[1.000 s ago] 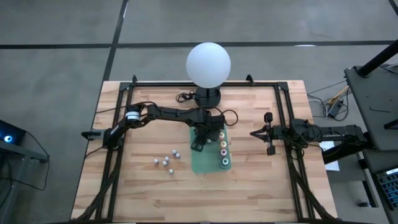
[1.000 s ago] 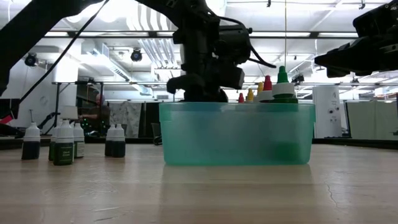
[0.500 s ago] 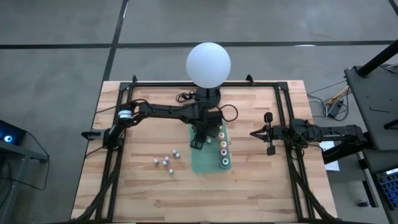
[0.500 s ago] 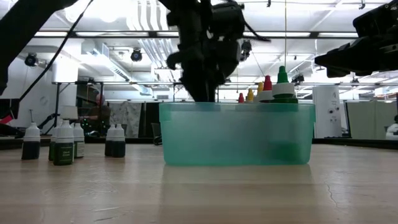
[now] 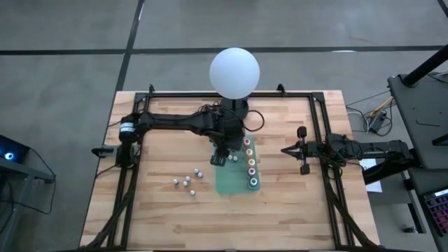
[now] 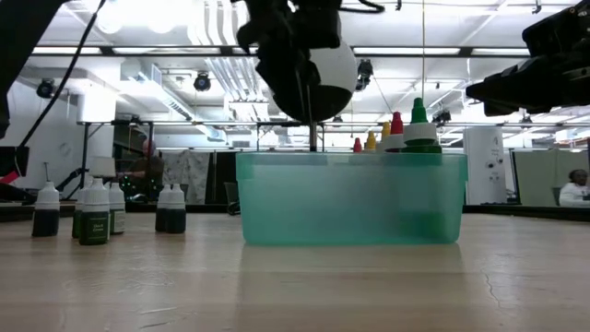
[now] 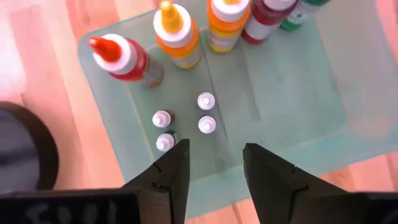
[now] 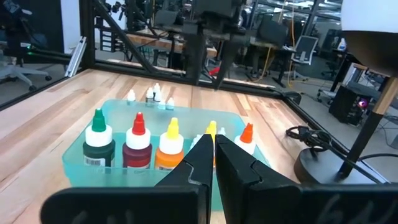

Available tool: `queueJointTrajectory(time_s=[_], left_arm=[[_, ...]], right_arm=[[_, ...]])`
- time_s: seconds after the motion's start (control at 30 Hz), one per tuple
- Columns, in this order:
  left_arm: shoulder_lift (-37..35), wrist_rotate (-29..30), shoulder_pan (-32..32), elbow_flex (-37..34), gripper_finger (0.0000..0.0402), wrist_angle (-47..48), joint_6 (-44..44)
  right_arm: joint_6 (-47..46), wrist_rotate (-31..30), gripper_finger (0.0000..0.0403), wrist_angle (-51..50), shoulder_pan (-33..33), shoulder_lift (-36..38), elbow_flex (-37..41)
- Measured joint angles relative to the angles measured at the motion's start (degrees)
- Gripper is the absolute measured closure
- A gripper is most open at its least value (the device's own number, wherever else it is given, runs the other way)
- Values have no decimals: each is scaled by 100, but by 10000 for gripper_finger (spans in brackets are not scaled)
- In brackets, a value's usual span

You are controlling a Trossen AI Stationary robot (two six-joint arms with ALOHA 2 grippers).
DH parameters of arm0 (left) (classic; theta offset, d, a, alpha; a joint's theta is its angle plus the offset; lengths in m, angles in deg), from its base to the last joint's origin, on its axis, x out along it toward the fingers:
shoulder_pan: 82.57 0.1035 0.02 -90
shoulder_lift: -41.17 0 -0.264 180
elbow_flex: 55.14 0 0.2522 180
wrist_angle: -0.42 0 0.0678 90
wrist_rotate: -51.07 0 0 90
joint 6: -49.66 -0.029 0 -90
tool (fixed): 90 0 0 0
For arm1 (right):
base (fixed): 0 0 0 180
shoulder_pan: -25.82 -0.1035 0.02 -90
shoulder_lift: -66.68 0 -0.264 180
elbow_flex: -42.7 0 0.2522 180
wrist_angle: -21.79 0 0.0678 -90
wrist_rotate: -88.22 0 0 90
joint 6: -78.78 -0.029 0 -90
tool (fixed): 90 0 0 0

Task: Pick & Place food coloring
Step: Put the top small blue food coloring bottle into the green bin

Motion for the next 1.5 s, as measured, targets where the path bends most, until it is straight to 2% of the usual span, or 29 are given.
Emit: queueJointTrajectory(time_s=[0.27, 0.47, 0.77, 1.0, 1.5], left_arm=[[-389, 0, -26, -340, 280, 65, 162], [-983, 1, -155, -1080, 280, 59, 253], [-2022, -2, -398, -2554, 280, -336, 772], [-2779, -7, -511, -3316, 280, -425, 1108], [-3736, 0, -594, -3477, 280, -430, 1211]], right_arm=[[4, 2, 394, -7, 0, -7, 0], [-7, 3, 394, -7, 4, -2, 0], [-7, 2, 394, -2, 2, -8, 0], [-4, 6, 394, -7, 0, -11, 0], [0, 4, 394, -11, 0, -2, 0]])
